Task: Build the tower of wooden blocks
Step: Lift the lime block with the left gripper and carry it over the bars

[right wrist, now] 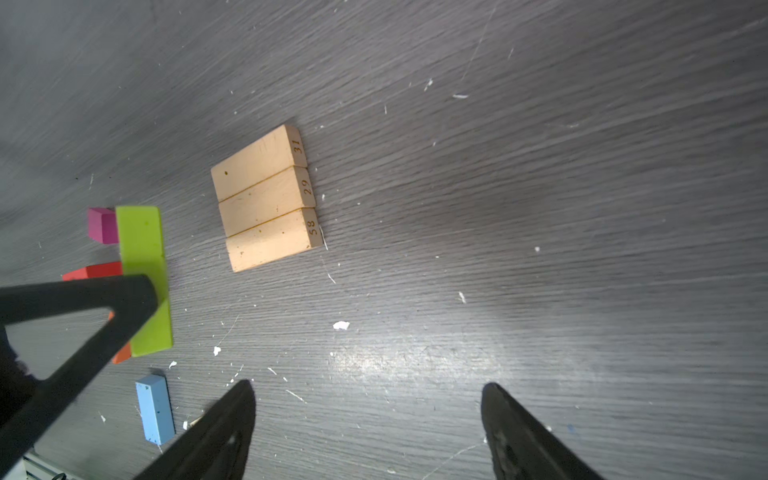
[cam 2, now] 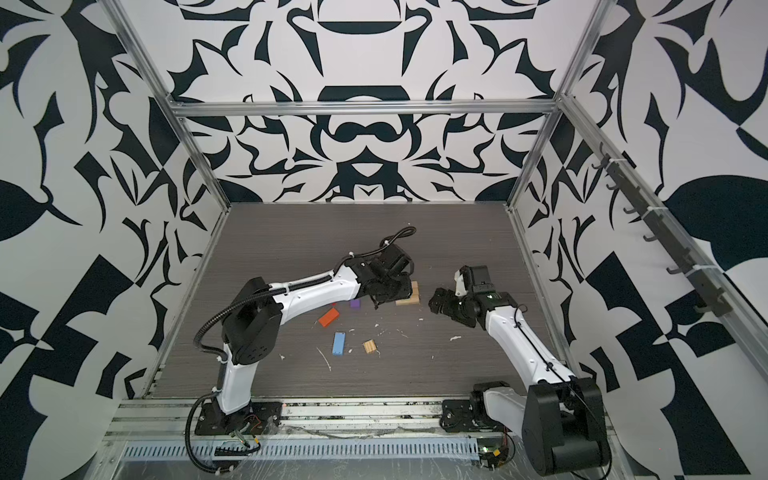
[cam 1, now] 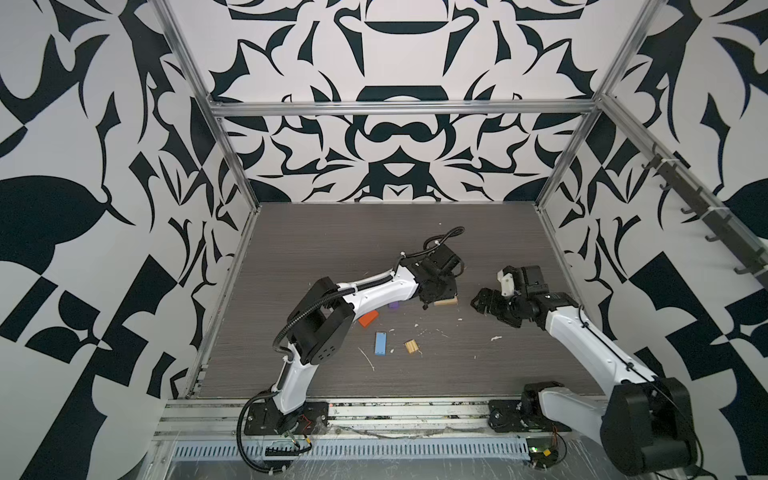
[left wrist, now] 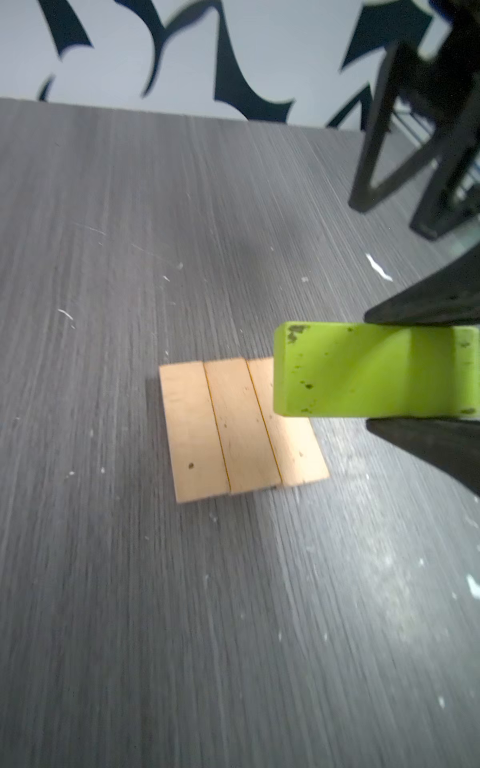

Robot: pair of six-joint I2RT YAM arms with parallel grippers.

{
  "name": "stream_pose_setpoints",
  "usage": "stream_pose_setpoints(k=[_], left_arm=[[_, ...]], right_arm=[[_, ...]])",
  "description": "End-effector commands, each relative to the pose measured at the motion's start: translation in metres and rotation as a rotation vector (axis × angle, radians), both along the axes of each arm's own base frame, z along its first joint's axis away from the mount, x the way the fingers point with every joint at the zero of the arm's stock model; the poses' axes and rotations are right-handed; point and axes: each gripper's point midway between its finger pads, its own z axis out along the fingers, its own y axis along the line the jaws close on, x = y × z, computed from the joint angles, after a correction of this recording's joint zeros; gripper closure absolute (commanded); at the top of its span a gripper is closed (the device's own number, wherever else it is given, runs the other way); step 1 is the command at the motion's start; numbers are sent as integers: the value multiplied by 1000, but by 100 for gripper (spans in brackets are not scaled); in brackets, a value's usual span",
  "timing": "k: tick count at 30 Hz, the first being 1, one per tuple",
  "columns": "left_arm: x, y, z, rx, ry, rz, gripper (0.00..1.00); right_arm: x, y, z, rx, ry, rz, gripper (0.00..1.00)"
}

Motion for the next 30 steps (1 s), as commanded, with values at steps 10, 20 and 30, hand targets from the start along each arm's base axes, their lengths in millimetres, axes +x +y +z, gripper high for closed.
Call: stream_pose_setpoints(k=[10, 20, 30], left_arm=[[11, 23, -27, 152, 53, 194, 100], [16, 22, -38, 181, 34, 187, 100], [22, 15, -36, 174, 6, 157, 100]], right_arm=[[8, 3, 10, 19, -32, 7, 11], [7, 4, 5, 27, -19, 8, 12], [5, 5, 1, 32, -4, 10, 12]])
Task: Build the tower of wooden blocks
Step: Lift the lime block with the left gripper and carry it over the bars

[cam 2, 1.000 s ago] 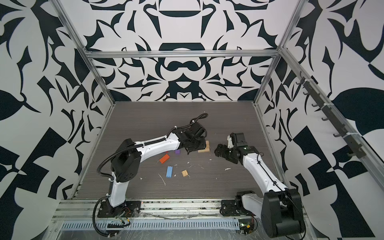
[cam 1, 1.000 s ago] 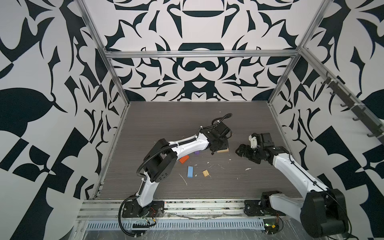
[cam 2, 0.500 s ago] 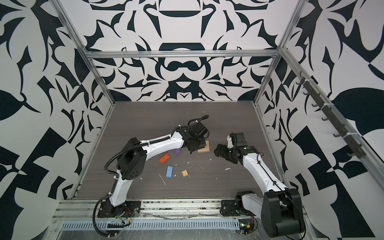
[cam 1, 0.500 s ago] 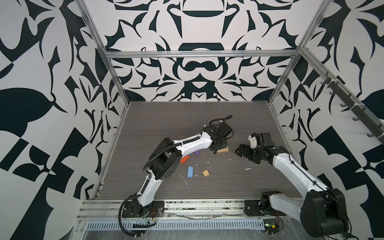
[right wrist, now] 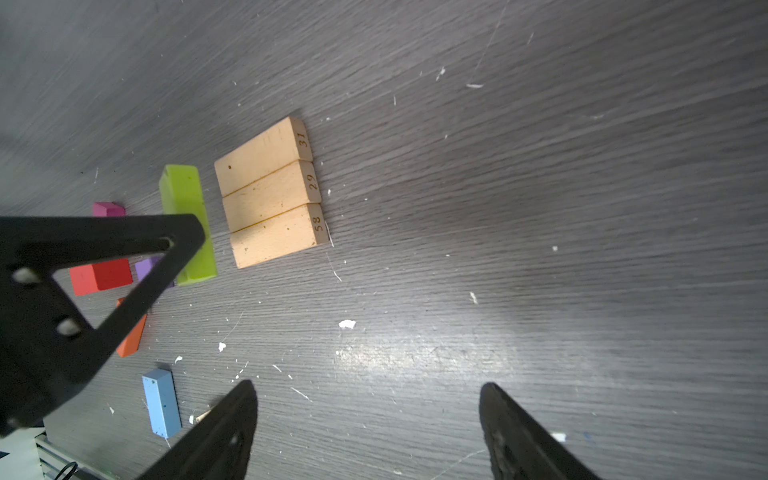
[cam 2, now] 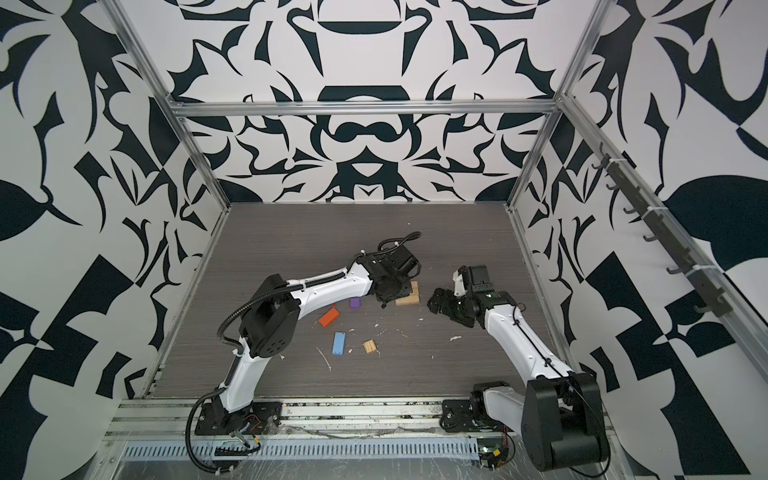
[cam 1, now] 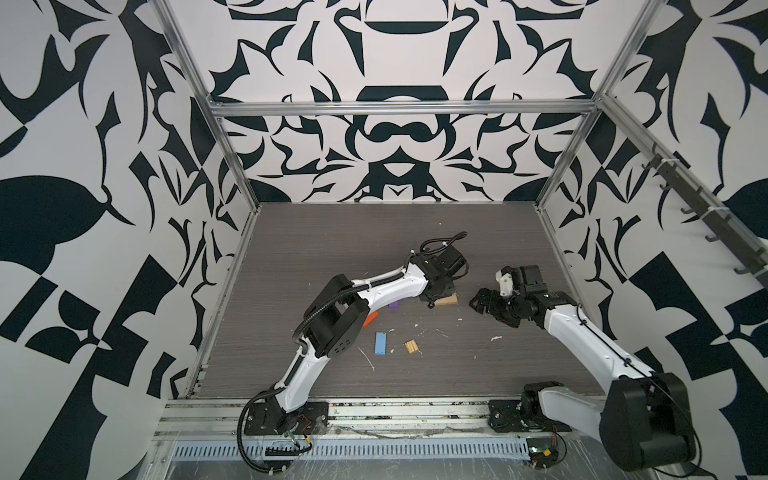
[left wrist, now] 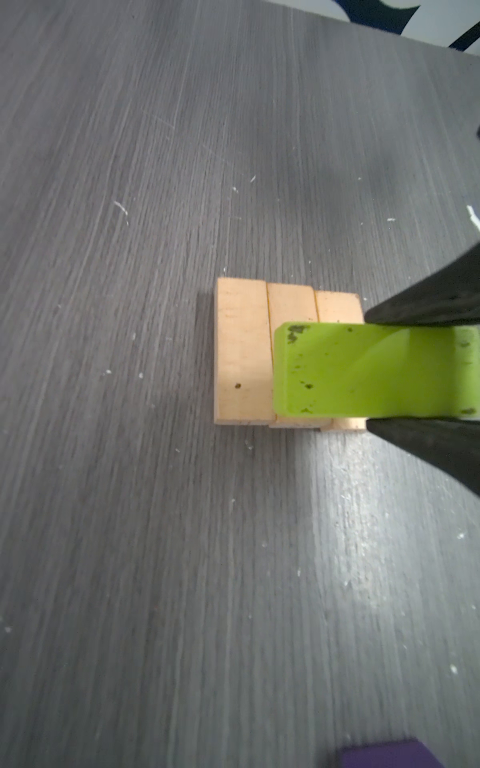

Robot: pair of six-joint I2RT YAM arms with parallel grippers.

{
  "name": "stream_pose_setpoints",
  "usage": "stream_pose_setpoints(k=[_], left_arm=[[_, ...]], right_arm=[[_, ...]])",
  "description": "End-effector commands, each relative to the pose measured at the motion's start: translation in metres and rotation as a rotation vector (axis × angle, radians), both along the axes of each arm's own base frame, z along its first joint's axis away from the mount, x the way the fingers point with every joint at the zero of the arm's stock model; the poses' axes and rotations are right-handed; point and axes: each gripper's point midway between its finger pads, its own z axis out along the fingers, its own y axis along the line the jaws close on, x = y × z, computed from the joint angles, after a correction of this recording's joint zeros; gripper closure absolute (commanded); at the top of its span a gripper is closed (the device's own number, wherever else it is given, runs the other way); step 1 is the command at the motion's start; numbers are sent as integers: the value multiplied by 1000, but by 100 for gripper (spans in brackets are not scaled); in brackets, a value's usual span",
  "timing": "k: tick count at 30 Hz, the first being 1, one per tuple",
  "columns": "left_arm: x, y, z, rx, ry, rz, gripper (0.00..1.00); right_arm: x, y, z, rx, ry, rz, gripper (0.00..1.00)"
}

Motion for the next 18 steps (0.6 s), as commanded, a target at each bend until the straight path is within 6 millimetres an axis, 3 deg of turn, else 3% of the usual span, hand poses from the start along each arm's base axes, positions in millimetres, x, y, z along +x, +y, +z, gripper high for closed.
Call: stream_pose_setpoints(k=[1, 18], left_arm=[[2, -1, -4, 21, -1, -4, 100], [3, -11, -14, -12, 3, -13, 100]], right_arm=[[5, 1, 4, 12, -19, -2, 12], [4, 1, 4, 10, -14, 0, 13]])
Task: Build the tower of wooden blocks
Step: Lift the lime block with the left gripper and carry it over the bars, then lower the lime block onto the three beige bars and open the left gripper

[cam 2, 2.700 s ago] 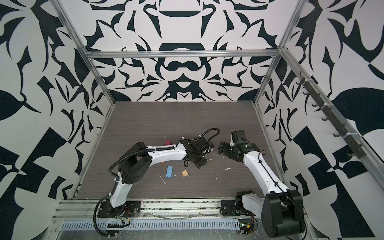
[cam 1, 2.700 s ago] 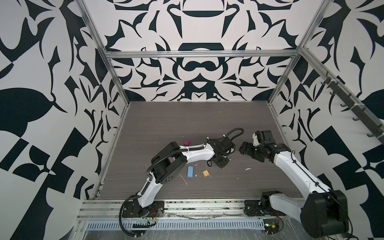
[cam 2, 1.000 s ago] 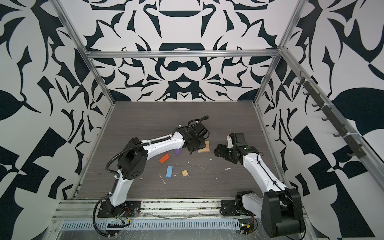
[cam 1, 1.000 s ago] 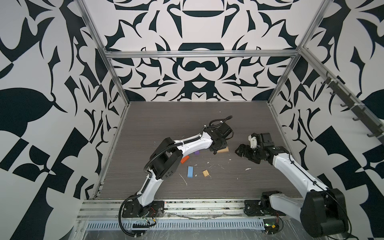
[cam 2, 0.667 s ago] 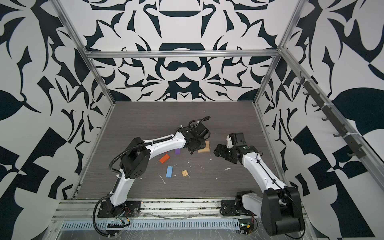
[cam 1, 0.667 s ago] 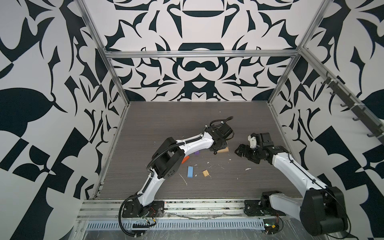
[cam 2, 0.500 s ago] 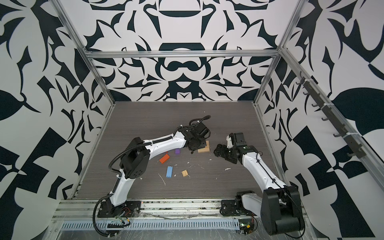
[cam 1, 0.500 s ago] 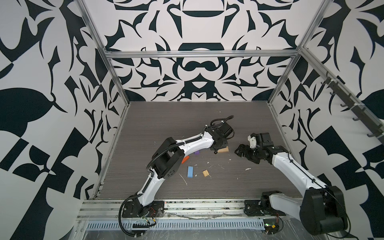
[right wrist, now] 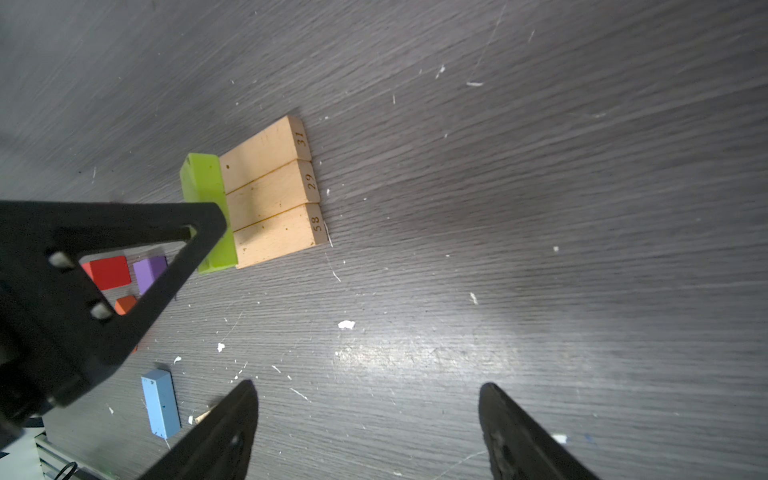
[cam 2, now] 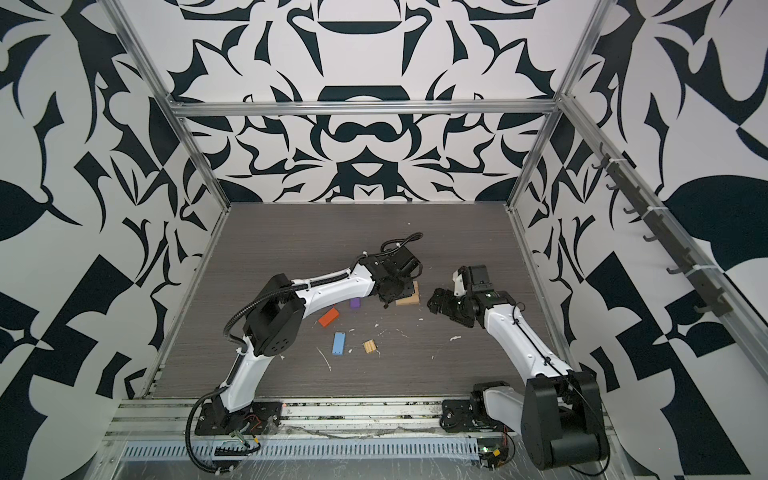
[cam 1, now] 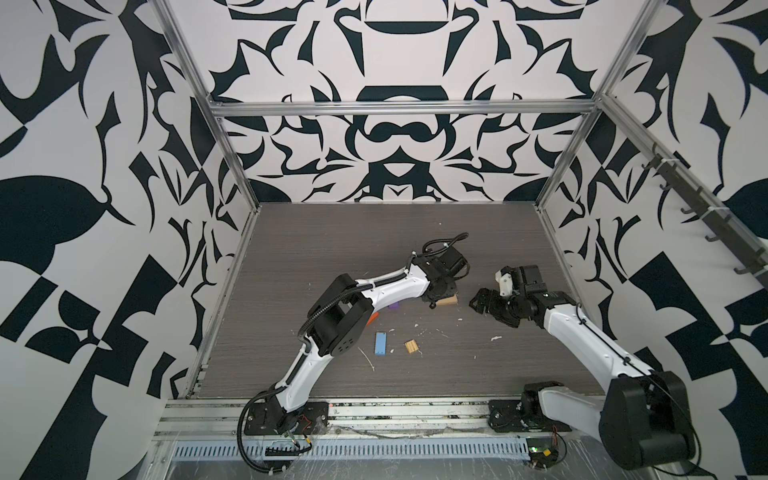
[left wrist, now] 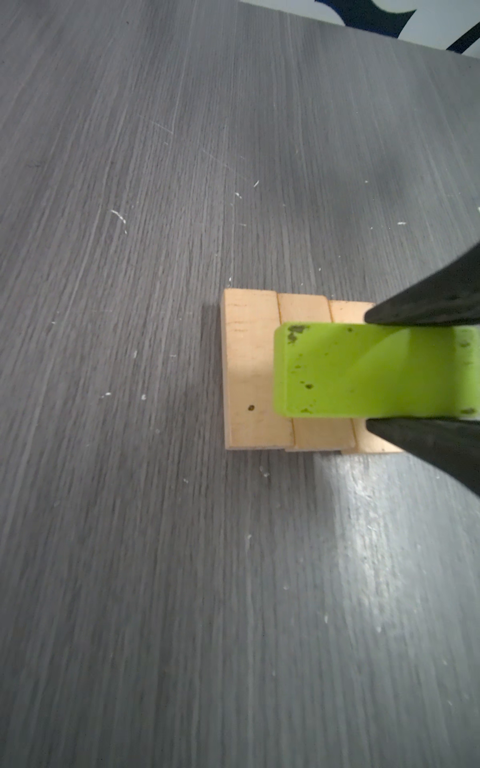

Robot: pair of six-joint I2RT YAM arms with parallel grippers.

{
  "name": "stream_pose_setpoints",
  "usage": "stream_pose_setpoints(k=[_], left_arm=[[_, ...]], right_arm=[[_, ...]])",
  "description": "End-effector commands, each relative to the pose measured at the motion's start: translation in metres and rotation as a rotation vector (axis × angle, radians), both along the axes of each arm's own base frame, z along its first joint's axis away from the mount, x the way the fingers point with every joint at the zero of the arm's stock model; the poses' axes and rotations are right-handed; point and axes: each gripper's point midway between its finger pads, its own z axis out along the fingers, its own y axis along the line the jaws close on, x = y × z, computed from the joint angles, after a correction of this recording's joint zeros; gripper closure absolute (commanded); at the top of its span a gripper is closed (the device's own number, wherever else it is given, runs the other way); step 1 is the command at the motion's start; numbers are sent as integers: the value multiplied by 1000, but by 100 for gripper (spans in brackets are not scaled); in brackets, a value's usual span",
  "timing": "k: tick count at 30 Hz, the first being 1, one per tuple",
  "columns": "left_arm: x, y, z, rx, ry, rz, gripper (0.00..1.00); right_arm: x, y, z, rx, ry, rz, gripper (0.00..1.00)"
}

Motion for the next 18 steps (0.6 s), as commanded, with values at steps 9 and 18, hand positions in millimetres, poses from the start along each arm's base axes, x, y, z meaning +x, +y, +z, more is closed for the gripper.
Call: stream_pose_setpoints(k=[9, 18], left_arm=[[0, -1, -11, 20, 8, -1, 100], [-1, 0, -17, 31, 14, -4, 100]], right_arm=[[3, 1, 4, 11, -13, -2, 13], [3, 1, 3, 12, -9, -1, 13]])
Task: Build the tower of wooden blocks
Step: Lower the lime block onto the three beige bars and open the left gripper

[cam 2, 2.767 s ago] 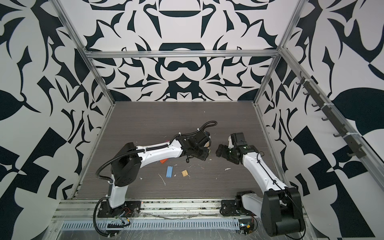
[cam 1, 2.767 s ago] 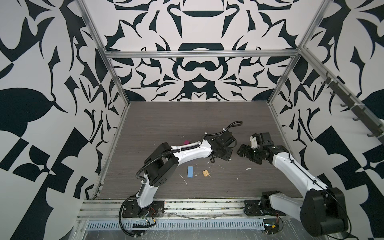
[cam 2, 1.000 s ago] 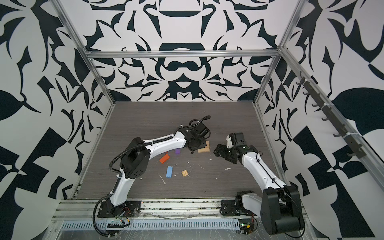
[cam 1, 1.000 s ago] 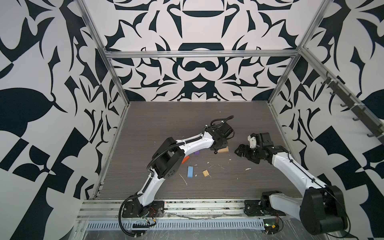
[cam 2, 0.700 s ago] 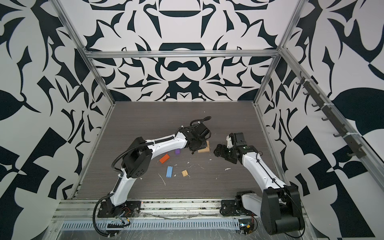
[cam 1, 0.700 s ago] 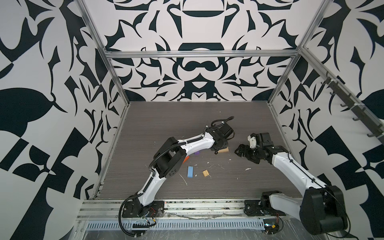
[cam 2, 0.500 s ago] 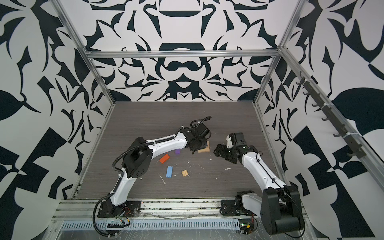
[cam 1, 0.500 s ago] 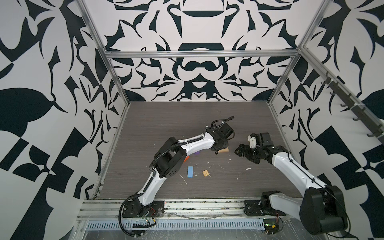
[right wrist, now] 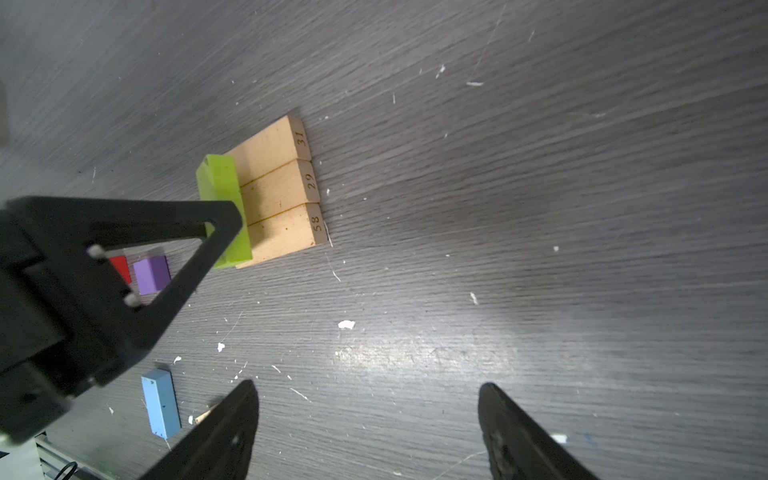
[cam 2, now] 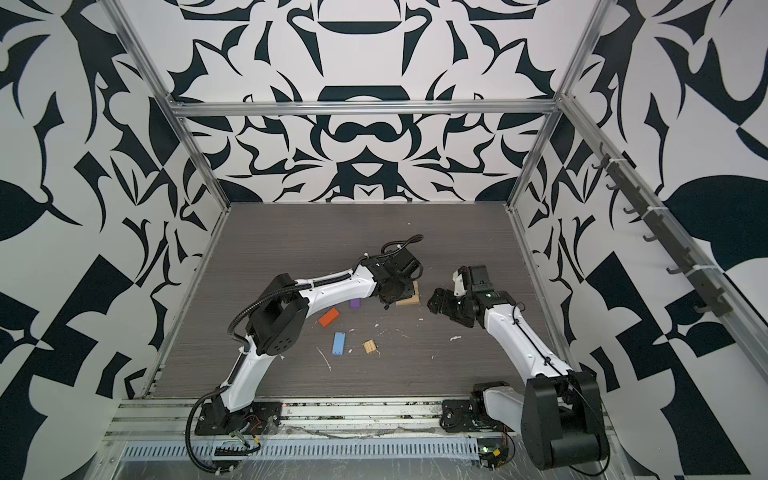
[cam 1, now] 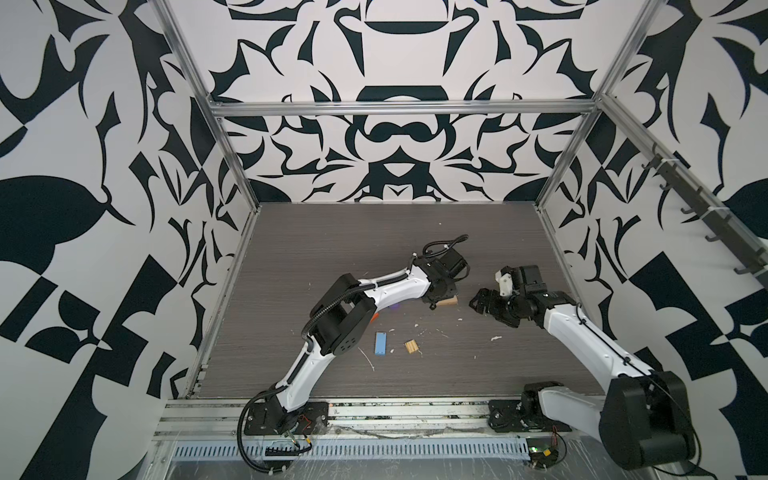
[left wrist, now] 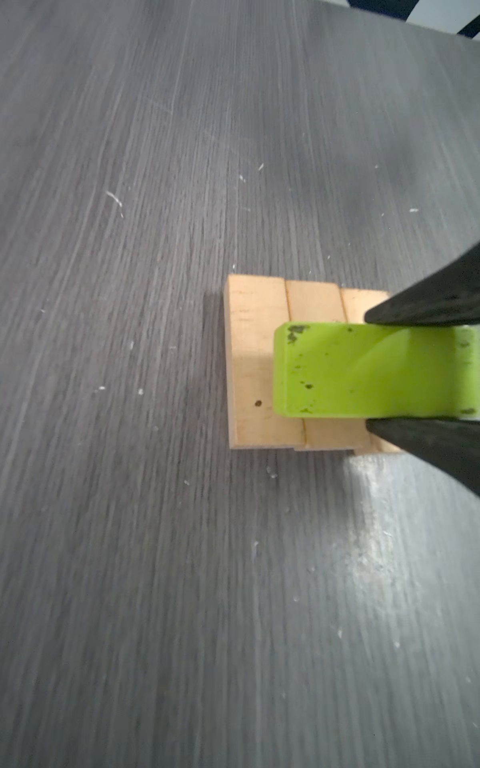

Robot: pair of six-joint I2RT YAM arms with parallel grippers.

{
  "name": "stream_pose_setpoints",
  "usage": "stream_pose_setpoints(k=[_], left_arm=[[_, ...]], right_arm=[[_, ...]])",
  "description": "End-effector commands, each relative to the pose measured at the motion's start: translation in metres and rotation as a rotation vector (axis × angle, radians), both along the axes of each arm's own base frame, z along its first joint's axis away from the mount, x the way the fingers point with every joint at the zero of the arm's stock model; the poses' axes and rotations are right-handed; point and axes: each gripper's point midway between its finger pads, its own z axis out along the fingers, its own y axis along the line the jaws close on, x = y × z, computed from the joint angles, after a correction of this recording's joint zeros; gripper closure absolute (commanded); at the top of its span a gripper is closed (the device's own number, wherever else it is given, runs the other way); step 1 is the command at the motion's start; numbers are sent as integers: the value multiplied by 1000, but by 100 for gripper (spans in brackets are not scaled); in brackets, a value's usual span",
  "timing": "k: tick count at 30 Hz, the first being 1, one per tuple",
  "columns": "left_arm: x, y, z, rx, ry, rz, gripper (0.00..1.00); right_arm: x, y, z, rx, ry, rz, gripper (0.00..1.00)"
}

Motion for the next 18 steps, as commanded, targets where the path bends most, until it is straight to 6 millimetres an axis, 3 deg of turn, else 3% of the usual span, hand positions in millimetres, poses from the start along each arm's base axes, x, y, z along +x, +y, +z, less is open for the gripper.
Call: stream_pose_setpoints(k=[1, 18], left_arm=[[-1, 1, -6, 18, 6, -4, 100], [-3, 2, -13, 32, 15, -12, 98]], right_arm=[[3, 2, 3, 13, -9, 1, 13], [3, 1, 5, 8, -7, 3, 13]])
